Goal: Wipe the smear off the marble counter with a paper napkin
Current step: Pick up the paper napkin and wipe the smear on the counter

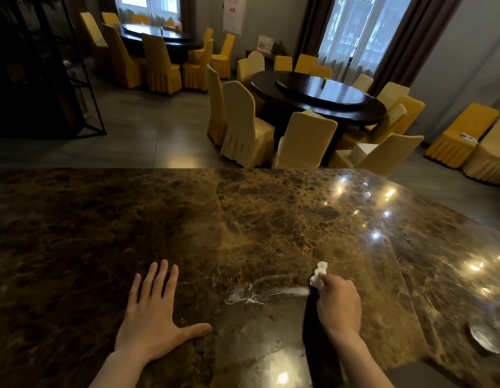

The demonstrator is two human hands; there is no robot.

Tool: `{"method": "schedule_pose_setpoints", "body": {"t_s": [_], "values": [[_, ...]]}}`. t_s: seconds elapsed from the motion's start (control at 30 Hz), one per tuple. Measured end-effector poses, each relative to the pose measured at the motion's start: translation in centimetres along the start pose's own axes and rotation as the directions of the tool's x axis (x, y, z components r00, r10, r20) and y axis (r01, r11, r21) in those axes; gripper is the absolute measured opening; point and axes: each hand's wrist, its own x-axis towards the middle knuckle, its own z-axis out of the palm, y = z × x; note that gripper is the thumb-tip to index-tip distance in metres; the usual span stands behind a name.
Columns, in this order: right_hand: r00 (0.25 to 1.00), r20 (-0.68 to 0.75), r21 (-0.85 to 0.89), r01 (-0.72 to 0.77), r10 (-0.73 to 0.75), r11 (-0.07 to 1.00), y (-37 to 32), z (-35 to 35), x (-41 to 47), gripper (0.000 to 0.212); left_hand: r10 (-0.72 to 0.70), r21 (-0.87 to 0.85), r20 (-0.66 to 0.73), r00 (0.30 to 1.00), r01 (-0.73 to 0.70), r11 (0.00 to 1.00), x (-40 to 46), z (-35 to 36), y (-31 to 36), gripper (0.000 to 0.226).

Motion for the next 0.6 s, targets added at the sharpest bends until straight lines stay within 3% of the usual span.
{"method": "schedule_pose_setpoints", "body": {"t_s": [0.17,0.27,0.33,0.4,0.5,0.6], "values": [[0.988,0.053,0.053,0.145,-0.148,0.988,-3.3,2.2,-2.3,0.014,-0.007,0.012,0.018,1.000,0.006,1.000,0.0,0.0,0.1,0.149],[0.916,0.156,0.068,0.362,-0.369,0.930,-6.8,4.1,-4.5,0.021,-0.010,0.017,0.037,0.999,0.009,1.000,0.0,-0.2,0.0,0.149],[0.878,0.204,0.052,0.431,-0.432,0.901,-7.3,4.6,-5.0,0.016,-0.009,0.006,0.042,0.999,0.009,1.000,0.0,-0.3,0.1,0.149],[0.921,0.173,0.030,0.349,-0.349,0.937,-6.1,4.0,-4.0,0.008,-0.013,0.011,0.045,0.999,0.012,1.000,0.0,-0.3,0.2,0.149],[0.988,0.096,-0.033,0.127,-0.123,0.991,-3.4,2.9,-2.1,0.015,-0.016,0.021,0.047,0.999,0.015,1.000,0.0,-0.4,0.2,0.149],[0.988,0.090,-0.071,0.136,-0.129,0.988,-4.4,3.3,-2.4,0.023,-0.018,0.014,0.058,0.998,0.018,1.000,0.0,-0.4,0.3,0.149]]}}
